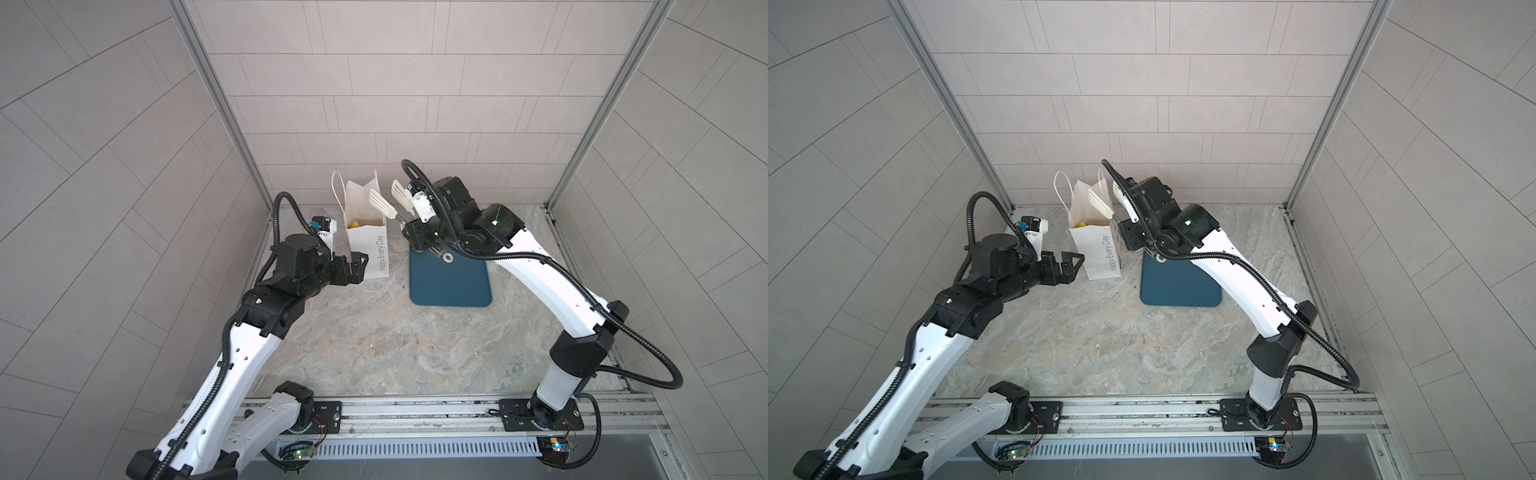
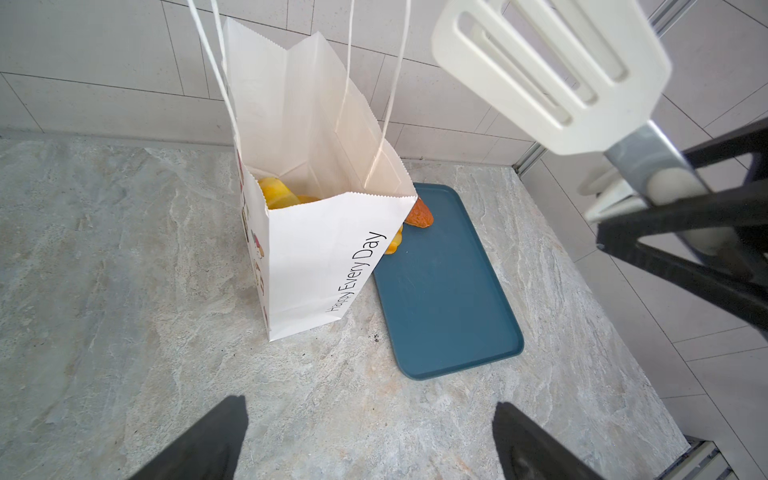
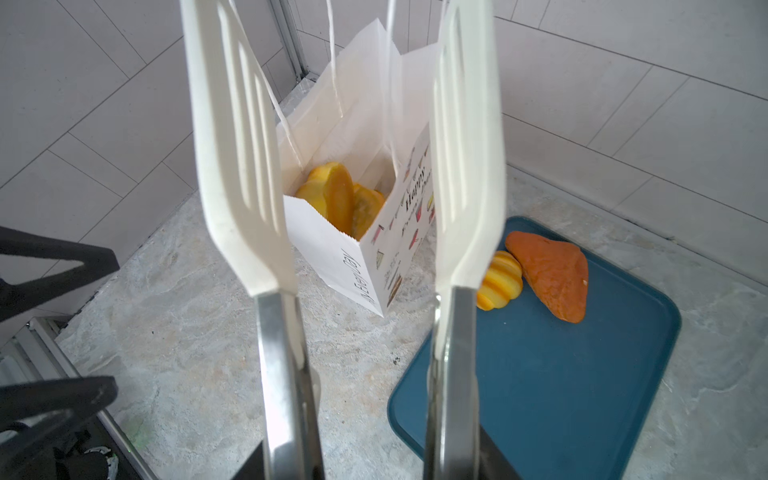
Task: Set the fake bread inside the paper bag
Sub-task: 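Withdraw the tongs from the bag back over the tray with right gripper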
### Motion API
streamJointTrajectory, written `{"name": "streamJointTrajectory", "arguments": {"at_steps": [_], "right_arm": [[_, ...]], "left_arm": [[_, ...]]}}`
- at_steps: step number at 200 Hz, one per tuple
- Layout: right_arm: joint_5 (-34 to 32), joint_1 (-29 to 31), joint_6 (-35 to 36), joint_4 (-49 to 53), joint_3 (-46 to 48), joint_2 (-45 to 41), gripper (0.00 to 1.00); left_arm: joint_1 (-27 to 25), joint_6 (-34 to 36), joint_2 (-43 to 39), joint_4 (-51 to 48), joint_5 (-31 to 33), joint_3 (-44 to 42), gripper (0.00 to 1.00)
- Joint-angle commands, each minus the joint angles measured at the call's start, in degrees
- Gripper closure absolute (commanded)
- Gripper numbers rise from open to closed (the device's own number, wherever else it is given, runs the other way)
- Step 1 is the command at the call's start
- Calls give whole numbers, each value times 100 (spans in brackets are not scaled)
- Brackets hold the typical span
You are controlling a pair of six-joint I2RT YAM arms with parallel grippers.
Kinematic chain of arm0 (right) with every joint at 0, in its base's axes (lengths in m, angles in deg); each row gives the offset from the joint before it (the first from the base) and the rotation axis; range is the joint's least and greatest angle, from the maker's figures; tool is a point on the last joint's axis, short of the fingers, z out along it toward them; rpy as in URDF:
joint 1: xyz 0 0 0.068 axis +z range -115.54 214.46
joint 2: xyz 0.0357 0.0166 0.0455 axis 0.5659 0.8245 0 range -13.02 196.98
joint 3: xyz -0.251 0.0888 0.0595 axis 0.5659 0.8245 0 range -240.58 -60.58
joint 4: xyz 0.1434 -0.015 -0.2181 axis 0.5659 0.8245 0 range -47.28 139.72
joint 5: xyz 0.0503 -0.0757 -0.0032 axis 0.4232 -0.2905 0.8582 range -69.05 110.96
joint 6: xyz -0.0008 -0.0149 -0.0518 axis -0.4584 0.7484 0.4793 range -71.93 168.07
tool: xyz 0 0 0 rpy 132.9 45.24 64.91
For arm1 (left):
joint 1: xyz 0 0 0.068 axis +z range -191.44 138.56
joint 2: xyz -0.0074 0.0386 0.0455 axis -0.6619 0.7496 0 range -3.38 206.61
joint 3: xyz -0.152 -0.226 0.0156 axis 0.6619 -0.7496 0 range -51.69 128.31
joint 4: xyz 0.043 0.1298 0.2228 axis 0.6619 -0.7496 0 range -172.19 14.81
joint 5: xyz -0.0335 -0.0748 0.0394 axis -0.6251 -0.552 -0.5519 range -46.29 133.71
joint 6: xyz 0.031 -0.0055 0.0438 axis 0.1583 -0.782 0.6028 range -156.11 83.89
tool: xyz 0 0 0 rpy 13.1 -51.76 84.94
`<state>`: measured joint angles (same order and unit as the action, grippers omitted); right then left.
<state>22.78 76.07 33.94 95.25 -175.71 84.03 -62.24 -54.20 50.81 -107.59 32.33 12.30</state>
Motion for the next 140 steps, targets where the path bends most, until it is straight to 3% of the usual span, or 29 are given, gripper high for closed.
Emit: {"name": "streamJointTrajectory", "arguments": {"at_steps": [1, 89, 140], "right_arm": [[-445, -26, 192, -505, 575, -630, 46], [-692, -569, -4, -563, 2123, -1438, 45], [-734, -740, -84, -618, 2609, -1308, 45]], "left_arm": [[-118, -33, -29, 116, 113, 80, 0], [-634, 90, 181, 111, 520, 228, 0], [-855, 145, 290, 111, 676, 228, 0]]}}
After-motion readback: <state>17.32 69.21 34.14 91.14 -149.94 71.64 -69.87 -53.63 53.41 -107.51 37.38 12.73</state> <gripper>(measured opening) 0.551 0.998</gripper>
